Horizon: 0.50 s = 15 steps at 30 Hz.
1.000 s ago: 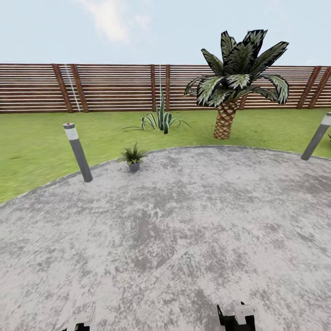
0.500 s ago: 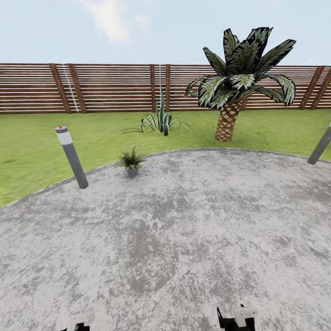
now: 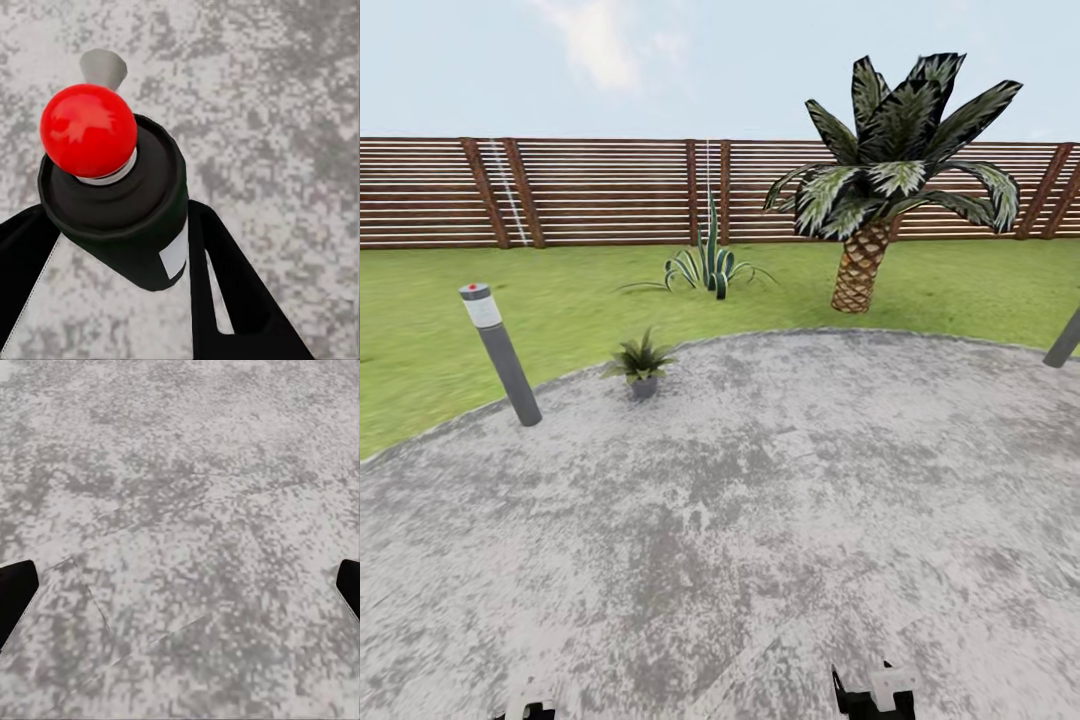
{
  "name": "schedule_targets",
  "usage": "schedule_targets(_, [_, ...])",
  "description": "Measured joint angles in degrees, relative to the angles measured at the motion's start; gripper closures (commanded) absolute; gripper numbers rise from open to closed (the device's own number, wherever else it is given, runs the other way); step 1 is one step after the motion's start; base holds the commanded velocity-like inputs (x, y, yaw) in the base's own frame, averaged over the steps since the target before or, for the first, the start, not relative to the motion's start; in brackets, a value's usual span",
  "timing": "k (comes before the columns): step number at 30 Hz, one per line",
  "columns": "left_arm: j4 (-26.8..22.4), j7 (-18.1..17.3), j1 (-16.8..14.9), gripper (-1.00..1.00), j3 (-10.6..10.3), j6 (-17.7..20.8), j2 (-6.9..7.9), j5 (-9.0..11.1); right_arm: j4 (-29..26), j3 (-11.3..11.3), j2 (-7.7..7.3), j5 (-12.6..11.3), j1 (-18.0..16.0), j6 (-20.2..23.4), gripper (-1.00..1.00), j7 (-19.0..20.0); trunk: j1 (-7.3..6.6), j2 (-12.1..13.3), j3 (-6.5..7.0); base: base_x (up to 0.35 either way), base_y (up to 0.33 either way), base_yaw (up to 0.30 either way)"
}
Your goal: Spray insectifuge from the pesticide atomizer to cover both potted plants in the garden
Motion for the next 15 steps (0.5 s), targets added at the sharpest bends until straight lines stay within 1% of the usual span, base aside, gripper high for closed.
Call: schedule_targets(15, [0.0, 0.0, 0.0, 1.00, 0.0, 0.0, 0.00, 0.0, 0.0, 0.0, 0.06, 0.0, 0.0, 0.0, -1.00, -0.1, 0.00, 0.0, 0.00, 0.338, 0.000, 0.000])
